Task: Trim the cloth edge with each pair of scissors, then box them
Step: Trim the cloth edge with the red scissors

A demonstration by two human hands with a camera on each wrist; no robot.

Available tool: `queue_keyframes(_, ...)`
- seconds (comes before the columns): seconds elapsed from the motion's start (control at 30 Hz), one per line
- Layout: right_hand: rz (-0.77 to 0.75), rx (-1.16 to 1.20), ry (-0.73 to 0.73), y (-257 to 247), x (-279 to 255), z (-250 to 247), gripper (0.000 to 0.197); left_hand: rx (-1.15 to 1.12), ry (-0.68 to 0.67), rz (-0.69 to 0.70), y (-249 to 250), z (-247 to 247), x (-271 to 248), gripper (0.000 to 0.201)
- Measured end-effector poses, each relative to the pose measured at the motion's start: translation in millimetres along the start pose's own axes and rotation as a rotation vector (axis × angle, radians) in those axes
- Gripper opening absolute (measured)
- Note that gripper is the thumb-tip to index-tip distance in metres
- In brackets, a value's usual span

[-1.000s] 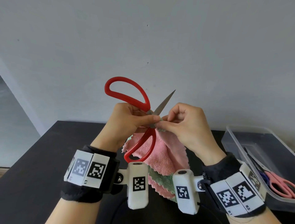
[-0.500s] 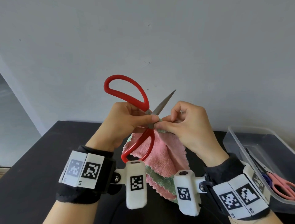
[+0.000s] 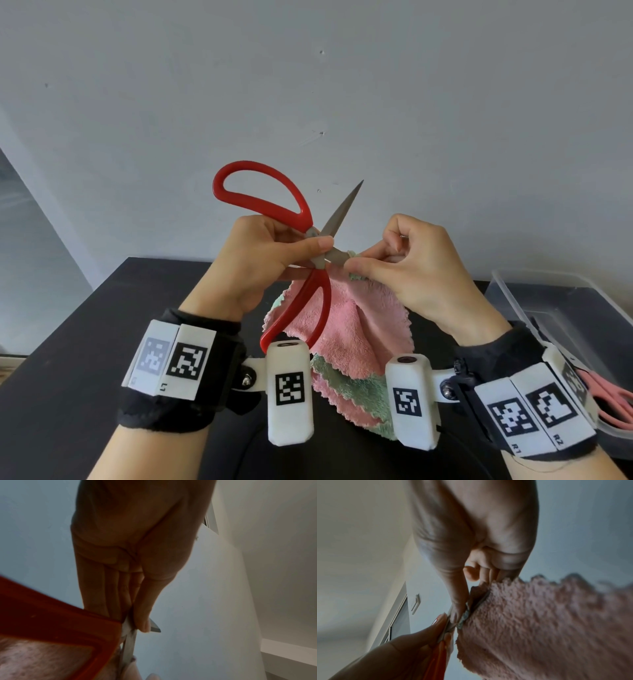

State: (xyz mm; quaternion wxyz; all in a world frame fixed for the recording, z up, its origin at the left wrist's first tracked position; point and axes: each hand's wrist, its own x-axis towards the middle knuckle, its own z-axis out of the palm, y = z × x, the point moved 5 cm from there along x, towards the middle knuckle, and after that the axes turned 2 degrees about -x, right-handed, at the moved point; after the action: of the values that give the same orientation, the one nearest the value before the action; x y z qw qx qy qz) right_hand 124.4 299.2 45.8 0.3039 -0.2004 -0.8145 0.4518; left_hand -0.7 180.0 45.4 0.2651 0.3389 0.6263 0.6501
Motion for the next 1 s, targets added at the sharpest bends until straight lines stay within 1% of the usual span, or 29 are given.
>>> queue_keyframes(0.33,-0.005,0.034,0.001,2,1,-3,0.049,-0.014,0.053,-0.004,0,-5,1,0.022)
queue_keyframes(0.47,-0.003,0.005,0.004,5,1,-7,0.049,-0.032,0.066,-0.009,-2,-8,2,0.021)
queue_keyframes(0.57,0.036,-0.031,0.133,17,2,-32,0.047,-0.104,0.189,0.000,2,-39,2,0.024)
queue_keyframes(0.63,0.072,0.026,0.241,27,2,-50,0.041,-0.149,0.273,0.008,6,-70,-1,0.023)
queue_keyframes(0.67,0.078,0.058,0.280,29,3,-56,0.037,-0.164,0.293,0.007,7,-81,-3,0.022)
queue_keyframes(0.7,0.083,0.085,0.296,29,5,-58,0.034,-0.171,0.291,0.000,7,-86,-4,0.023)
queue_keyframes(0.77,0.082,0.131,0.283,24,7,-52,0.029,-0.160,0.246,-0.017,5,-83,-4,0.023)
queue_keyframes(0.87,0.060,0.155,0.225,18,9,-37,0.019,-0.134,0.155,-0.035,2,-65,-1,0.014)
queue_keyframes(1.0,0.071,0.184,0.150,16,7,-23,0.013,-0.075,0.071,-0.061,0,-45,2,0.024)
